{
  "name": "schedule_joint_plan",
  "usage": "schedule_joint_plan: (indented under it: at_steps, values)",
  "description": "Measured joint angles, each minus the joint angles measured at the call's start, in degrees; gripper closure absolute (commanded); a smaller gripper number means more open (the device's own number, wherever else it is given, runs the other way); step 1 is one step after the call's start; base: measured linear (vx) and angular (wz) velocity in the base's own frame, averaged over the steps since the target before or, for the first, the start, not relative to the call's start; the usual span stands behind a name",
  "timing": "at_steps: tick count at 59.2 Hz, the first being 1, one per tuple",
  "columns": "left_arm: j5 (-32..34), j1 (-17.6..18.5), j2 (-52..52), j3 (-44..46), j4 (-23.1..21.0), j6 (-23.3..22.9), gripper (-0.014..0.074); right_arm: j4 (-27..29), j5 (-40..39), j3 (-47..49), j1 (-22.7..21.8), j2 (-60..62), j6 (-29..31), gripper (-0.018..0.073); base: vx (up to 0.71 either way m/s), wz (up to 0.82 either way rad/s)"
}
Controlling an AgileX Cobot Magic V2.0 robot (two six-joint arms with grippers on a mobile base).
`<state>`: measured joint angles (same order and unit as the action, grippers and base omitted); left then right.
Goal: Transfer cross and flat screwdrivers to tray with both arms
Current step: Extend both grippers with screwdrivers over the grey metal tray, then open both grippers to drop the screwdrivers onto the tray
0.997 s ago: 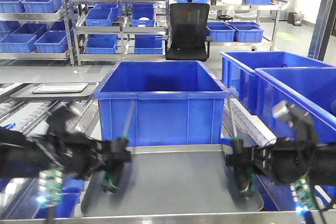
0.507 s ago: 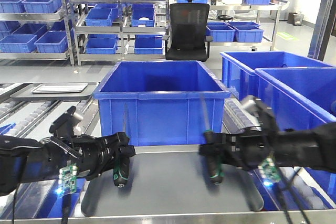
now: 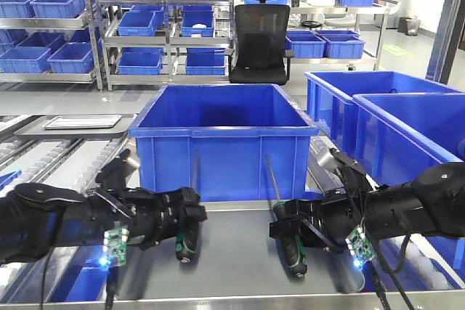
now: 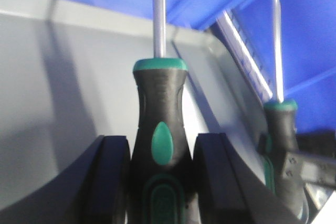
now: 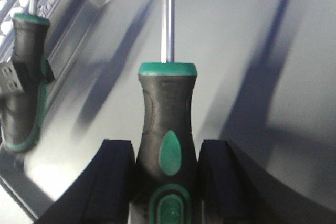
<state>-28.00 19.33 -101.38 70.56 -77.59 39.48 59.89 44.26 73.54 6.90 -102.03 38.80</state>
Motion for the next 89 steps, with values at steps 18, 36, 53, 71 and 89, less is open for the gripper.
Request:
schedule_joint_plan:
  at_steps: [18,36,53,71,89]
  values:
    - [-0.05,0.43,0.00,0.00,0.24,0.00,0.0272,0.00,0.15,0.00,0.00,0.00,0.00,0.0348,0.00,0.00]
    - [0.00,0.43,0.00,0.00,1.97,0.05,0.0097,0.00,0.44,0.00,0.00,0.00,0.00,-0.0021,0.00,0.00]
    - [-0.70,0.43,0.19,0.02,7.18,0.10,0.0113,0.05,1.11,0.00,0.00,0.00,0.06,-0.0023,0.00,0.00]
    - [-5.23,0.43,6.91,0.02,9.81,-0.04,0.0605,-1.14,6.49,0.00,-3.04,6.42,-1.23,0.0568,0.00,0.00]
    - [-4.28,0.43,24.14,-3.05,40.02,-15.55,0.0594,-12.34,10.77,-0.41,-11.72,30.52,0.46,0.0570,0.00,0.00]
